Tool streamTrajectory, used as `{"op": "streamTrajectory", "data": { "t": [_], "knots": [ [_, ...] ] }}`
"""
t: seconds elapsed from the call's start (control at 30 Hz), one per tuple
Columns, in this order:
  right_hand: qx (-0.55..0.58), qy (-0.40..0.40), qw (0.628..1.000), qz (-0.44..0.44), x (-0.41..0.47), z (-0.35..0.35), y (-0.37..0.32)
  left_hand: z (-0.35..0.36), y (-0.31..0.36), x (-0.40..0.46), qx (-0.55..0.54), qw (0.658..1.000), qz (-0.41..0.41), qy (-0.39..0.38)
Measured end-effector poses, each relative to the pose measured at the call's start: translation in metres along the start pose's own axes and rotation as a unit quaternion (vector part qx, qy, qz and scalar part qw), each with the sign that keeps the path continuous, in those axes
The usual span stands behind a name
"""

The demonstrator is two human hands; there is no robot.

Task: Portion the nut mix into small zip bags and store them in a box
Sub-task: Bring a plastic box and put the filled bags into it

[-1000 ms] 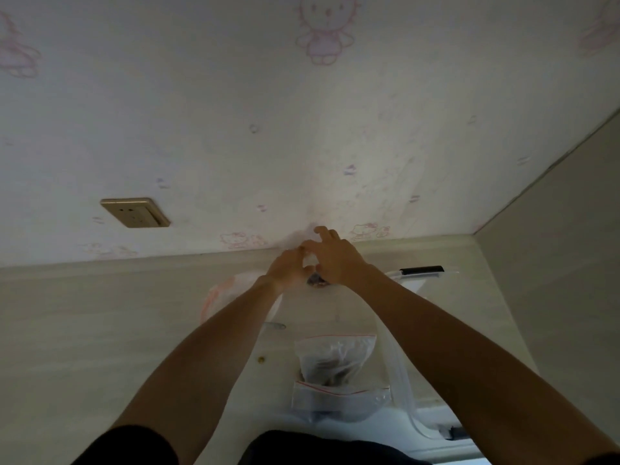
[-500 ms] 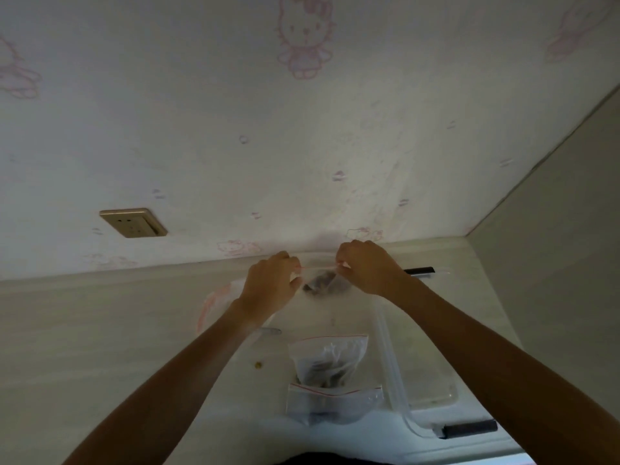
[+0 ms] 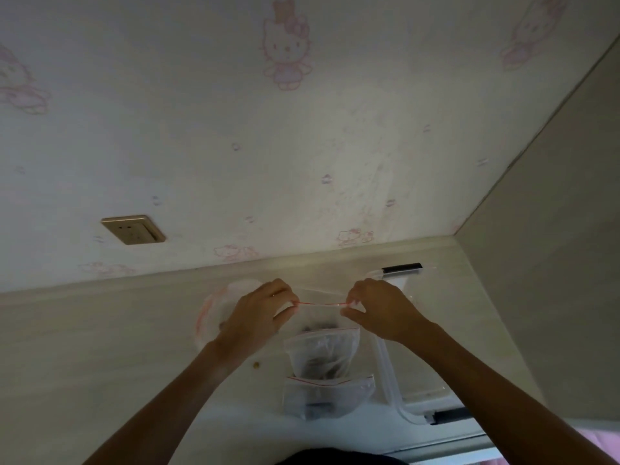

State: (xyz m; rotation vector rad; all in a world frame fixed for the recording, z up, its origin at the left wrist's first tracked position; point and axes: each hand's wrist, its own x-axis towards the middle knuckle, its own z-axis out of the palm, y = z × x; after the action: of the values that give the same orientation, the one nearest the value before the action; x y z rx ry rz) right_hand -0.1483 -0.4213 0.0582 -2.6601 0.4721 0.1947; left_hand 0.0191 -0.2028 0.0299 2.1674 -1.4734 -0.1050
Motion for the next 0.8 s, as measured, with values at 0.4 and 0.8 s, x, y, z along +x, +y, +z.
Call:
{"op": "streamTrajectory", "data": {
  "t": [0.4, 0.8],
  "knots": [
    [0.0, -0.017, 0.998, -0.064, 0.021, 0.013, -0.031, 0.003, 0.009, -0.01, -0.024, 0.998, -0.058, -0.008],
    [0.064, -0.007, 0.998, -0.027, 0.014, 0.012, -0.029, 0.005, 0.0, -0.01, -0.203, 0.968, -0.144, 0.009]
  ]
}}
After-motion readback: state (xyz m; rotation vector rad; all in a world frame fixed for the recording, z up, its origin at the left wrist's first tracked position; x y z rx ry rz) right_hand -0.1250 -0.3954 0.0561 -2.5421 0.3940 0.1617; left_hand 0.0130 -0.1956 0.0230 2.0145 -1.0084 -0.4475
